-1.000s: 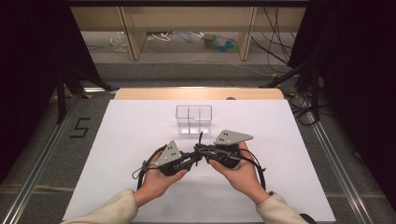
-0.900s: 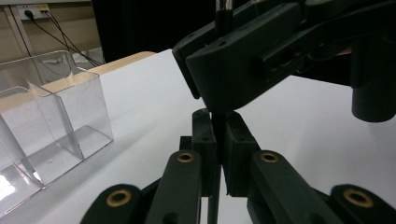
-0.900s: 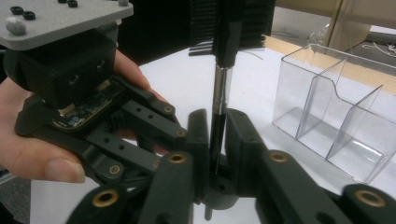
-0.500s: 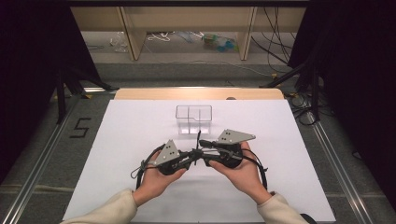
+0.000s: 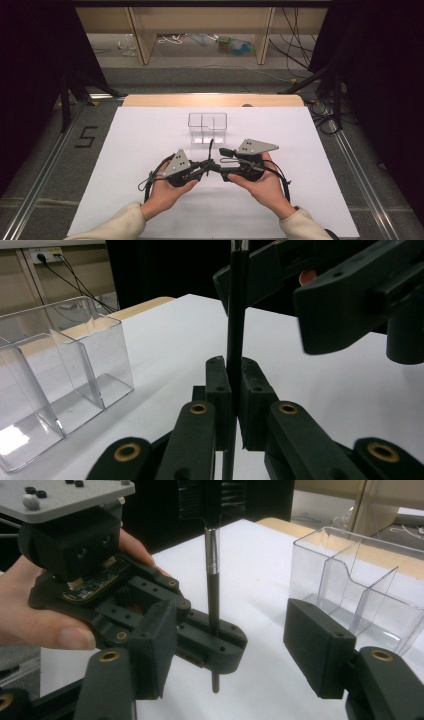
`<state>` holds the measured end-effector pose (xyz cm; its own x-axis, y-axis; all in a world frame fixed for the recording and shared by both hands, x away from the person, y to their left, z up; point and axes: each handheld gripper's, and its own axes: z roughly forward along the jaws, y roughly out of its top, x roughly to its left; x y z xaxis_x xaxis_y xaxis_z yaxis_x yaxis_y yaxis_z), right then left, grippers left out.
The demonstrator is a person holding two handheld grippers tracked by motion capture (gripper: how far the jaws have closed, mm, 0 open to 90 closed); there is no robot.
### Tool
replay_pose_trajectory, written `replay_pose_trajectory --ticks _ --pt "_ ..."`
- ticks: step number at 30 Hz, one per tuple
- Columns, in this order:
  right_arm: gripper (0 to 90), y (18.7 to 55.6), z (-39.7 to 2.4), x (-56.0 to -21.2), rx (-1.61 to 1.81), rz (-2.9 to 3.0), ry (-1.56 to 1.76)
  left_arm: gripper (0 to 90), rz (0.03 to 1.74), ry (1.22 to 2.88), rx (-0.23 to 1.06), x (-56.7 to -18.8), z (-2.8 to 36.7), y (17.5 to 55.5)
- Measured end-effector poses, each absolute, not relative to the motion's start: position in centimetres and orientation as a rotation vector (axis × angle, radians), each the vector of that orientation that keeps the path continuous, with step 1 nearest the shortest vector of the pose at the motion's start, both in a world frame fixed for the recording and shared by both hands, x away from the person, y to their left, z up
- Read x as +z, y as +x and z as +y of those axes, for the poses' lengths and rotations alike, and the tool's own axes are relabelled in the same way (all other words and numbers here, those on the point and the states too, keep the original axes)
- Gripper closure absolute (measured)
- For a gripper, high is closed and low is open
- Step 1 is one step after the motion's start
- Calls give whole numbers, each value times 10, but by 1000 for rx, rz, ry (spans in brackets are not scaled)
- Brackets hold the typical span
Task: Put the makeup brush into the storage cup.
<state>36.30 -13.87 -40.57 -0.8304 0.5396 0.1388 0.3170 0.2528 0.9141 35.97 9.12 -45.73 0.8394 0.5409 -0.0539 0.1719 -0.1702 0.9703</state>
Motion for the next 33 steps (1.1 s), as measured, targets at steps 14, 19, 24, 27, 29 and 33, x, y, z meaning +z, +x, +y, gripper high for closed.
replay_pose_trajectory --ticks 14,19,24,27,29,33 --pt "323 357 -158 -406 1622 2290 824 848 562 1731 374 -453 98 362" --pt "319 354 -167 -405 1607 2272 838 848 565 1715 396 -447 104 364" --pt "316 354 -173 -407 1636 2246 848 848 578 1706 406 -443 109 366" --pt "315 354 -178 -407 1632 2239 853 848 584 1700 408 -442 111 366" --pt "315 353 -182 -406 1599 2243 858 848 590 1697 407 -440 113 367" --pt "312 353 -186 -408 1615 2209 844 848 594 1693 429 -437 117 368"
